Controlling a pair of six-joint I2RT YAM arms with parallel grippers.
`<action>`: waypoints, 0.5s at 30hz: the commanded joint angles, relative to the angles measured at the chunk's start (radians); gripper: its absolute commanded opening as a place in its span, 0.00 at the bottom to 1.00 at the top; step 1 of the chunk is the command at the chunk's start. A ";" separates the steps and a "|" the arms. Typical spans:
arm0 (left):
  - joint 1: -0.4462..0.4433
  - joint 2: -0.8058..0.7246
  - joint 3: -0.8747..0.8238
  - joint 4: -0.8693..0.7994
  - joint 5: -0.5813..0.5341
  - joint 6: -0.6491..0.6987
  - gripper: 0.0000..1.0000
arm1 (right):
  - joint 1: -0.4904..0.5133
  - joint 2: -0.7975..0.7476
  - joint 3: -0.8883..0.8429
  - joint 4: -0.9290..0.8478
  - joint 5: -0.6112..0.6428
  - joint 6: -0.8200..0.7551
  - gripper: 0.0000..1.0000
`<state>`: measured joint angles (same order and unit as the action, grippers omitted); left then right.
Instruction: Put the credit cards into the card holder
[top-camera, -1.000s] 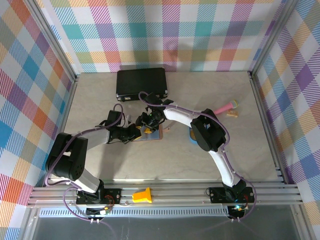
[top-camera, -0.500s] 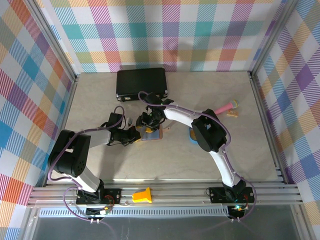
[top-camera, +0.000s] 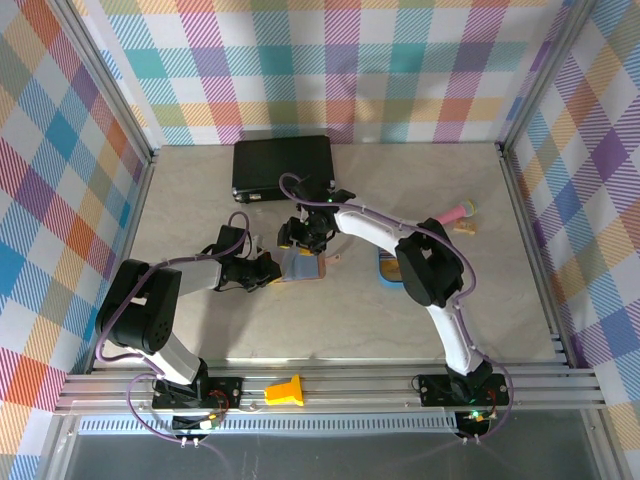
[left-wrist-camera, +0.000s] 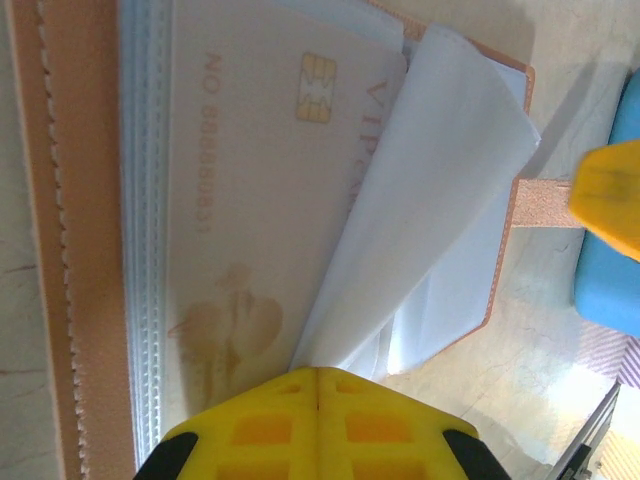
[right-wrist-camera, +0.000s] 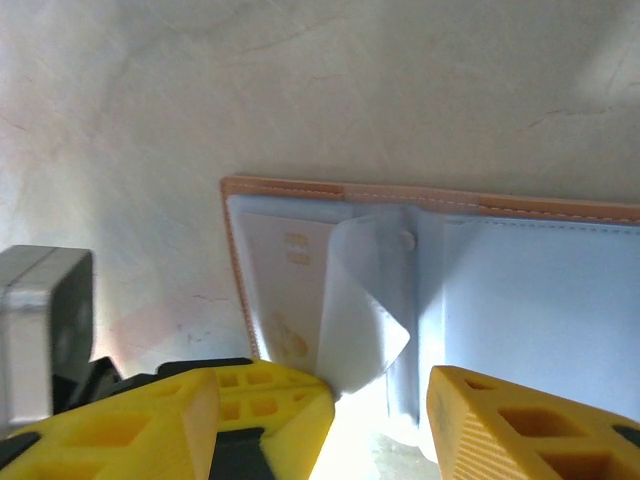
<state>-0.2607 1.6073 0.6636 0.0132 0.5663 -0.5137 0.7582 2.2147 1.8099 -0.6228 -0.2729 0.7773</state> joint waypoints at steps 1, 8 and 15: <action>-0.011 -0.007 0.003 -0.028 -0.032 0.023 0.03 | 0.002 0.041 0.047 -0.038 -0.023 -0.049 0.57; -0.012 -0.007 0.013 -0.036 -0.030 0.023 0.04 | 0.003 0.072 0.051 0.031 -0.118 -0.038 0.56; -0.009 -0.076 0.037 -0.106 -0.054 0.046 0.06 | 0.006 0.064 0.029 0.157 -0.220 -0.031 0.53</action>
<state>-0.2607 1.5864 0.6743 -0.0254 0.5465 -0.4980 0.7589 2.2753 1.8290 -0.5362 -0.4191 0.7502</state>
